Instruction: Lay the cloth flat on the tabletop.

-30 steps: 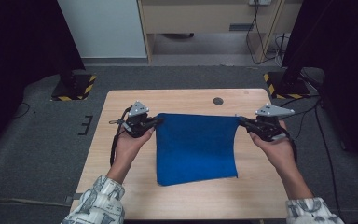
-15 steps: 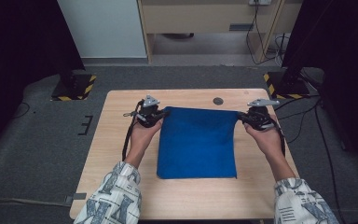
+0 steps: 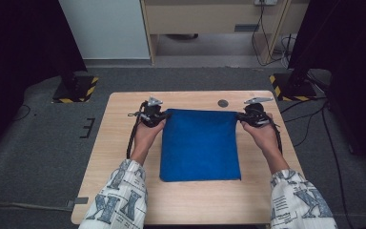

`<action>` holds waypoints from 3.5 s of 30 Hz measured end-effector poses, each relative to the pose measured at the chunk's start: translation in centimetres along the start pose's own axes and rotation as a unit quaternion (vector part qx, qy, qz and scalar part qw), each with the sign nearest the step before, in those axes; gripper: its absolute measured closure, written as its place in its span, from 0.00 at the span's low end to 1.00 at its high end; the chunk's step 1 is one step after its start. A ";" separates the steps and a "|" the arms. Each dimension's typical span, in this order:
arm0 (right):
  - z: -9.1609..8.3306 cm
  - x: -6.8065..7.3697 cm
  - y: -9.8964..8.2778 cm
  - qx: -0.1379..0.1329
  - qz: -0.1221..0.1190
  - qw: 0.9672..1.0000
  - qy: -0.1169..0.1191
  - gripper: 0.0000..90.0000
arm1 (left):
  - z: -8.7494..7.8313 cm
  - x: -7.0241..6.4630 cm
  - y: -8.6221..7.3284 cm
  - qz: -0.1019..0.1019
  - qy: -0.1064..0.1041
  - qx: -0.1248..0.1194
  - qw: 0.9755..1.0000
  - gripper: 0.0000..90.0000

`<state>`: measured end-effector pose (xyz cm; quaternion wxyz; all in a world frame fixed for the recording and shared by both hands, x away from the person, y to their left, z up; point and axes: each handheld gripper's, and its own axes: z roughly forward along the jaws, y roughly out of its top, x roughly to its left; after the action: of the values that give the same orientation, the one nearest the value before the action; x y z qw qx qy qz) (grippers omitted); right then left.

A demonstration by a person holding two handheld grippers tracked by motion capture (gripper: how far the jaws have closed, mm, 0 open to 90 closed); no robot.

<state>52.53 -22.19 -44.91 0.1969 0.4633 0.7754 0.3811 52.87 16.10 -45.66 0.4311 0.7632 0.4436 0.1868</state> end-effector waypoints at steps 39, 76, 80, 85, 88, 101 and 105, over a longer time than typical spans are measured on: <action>-0.7 5.9 0.5 -0.015 -0.065 0.997 0.046 0.21 | -6.1 -0.3 0.2 0.018 -0.030 -0.027 0.999 0.14; 2.3 22.4 -2.1 0.021 -0.165 0.968 0.186 0.54 | -8.3 2.9 -7.6 -0.050 0.005 -0.006 0.999 0.11; 2.8 23.7 -2.6 0.027 -0.170 0.966 0.195 0.54 | -8.5 3.7 -7.9 -0.060 0.014 -0.008 0.998 0.11; 3.2 24.9 -3.2 0.036 -0.172 0.962 0.211 0.60 | -8.5 4.4 -8.4 -0.070 0.020 -0.004 0.997 0.11; 3.4 25.7 -3.6 0.039 -0.179 0.958 0.219 0.61 | -8.6 4.7 -8.5 -0.075 0.022 -0.005 0.997 0.11; 4.0 27.8 -5.3 0.067 -0.205 0.951 0.220 0.57 | -9.0 5.3 -8.8 -0.082 0.025 -0.008 0.996 0.11; 4.6 27.9 -6.3 0.078 -0.199 0.954 0.210 0.51 | -9.0 5.4 -8.8 -0.086 0.027 -0.010 0.996 0.11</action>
<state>38.24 2.19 -51.36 0.0653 0.2227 0.9031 0.3615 45.23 27.17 -48.41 0.4409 0.7130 0.5168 0.1737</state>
